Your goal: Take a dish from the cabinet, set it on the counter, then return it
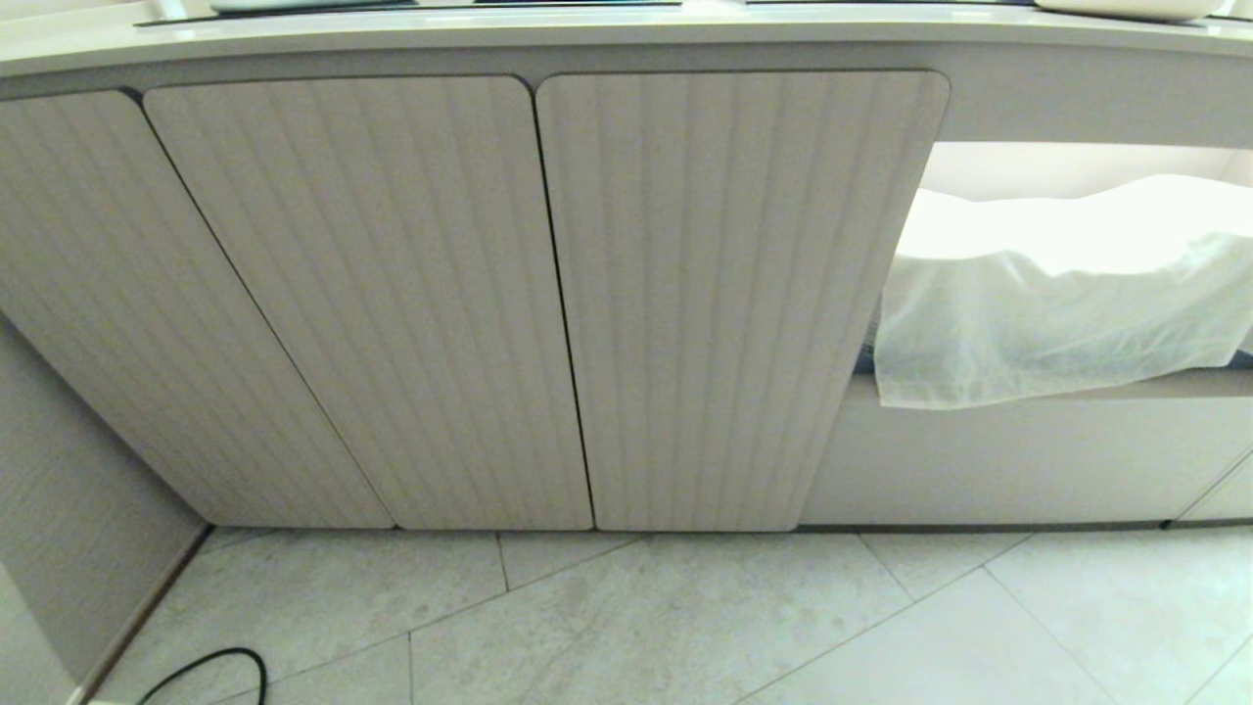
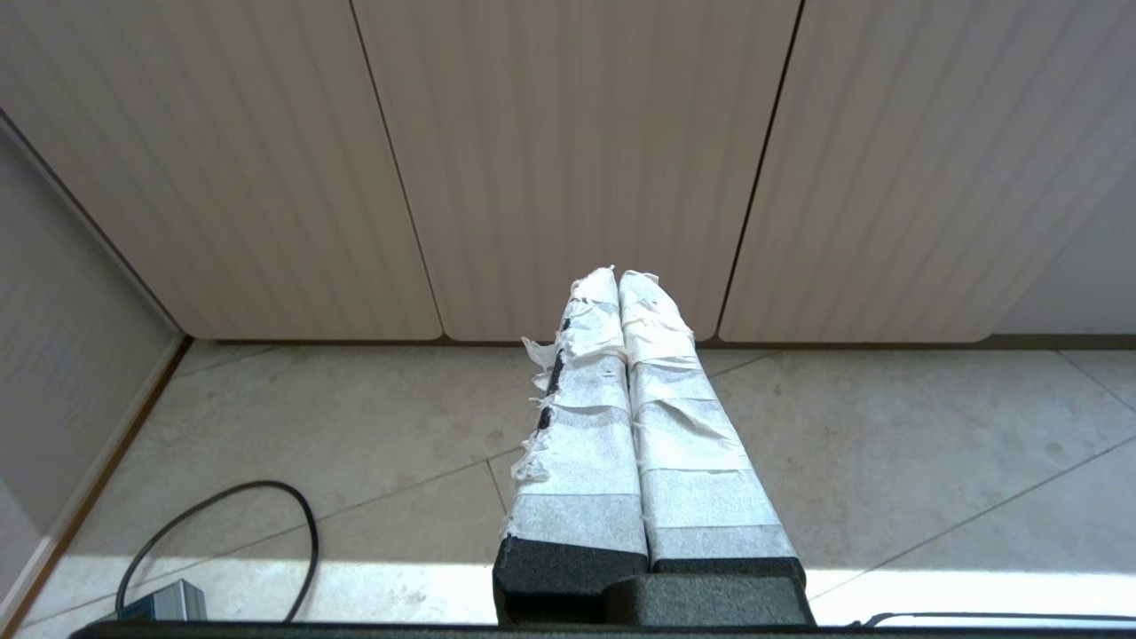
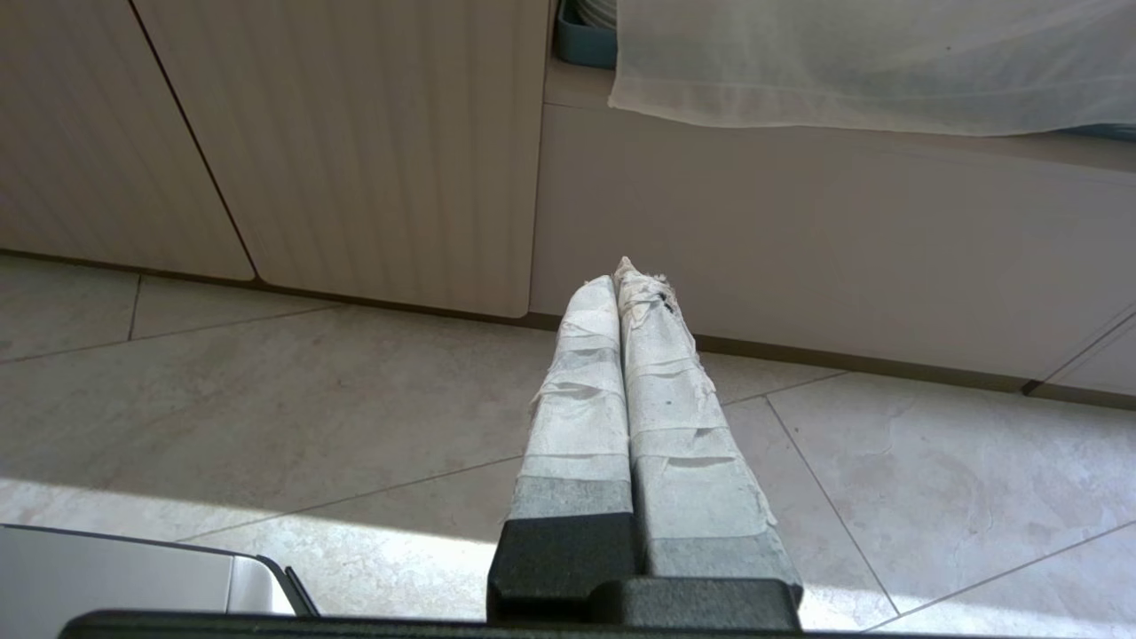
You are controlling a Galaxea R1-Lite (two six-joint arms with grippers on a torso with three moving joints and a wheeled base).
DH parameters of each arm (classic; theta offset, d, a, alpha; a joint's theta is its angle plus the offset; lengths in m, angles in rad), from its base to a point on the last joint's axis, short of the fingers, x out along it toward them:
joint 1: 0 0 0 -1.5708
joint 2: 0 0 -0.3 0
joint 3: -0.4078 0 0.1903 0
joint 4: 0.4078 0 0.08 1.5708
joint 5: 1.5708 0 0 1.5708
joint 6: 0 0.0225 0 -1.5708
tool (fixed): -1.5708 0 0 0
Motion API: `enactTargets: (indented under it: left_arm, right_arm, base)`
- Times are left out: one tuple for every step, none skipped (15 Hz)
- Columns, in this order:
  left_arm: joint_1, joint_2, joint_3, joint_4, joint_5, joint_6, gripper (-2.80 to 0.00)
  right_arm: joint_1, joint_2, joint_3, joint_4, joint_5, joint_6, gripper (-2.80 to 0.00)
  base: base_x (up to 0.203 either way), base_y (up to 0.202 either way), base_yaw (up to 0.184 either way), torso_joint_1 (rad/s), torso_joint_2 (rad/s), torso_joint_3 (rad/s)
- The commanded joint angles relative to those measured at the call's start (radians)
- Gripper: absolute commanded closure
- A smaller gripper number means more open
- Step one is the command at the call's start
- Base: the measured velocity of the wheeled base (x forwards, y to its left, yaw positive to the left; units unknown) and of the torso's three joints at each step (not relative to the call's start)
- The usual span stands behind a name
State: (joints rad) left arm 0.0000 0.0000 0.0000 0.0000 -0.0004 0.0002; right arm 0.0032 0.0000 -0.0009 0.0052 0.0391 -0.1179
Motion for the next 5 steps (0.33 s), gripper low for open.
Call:
enactTargets:
  left_arm:
    - [0.0,0.0,0.0,0.0,0.0,0.0,0.0]
    - [0.0,0.0,0.0,0.0,0.0,0.0,0.0]
    - [0.0,0.0,0.0,0.0,0.0,0.0,0.0]
    - [0.0,0.0,-0.001,0.0,0.0,0.0,0.0]
    - [0.0,0.0,0.0,0.0,0.0,0.0,0.0]
  right_arm:
    - [0.001,0.0,0.0,0.001,0.001,-0.002,0.0]
    - [0.0,0.0,0.001,-0.001,0.001,0.001,0.0]
    - [0.001,0.0,-0.001,-0.001,0.001,0.003,0.0]
    - [0.001,0.0,0.0,-0.001,-0.001,0.001,0.0]
    - [0.0,0.0,-0.001,-0.001,-0.001,0.002,0.0]
  base:
    - [0.0,0.0,0.0,0.0,0.0,0.0]
    - [0.0,0.0,0.0,0.0,0.0,0.0]
    - [0.0,0.0,0.0,0.0,0.0,0.0]
    - [0.0,0.0,0.0,0.0,0.0,0.0]
    - [0.0,0.0,0.0,0.0,0.0,0.0]
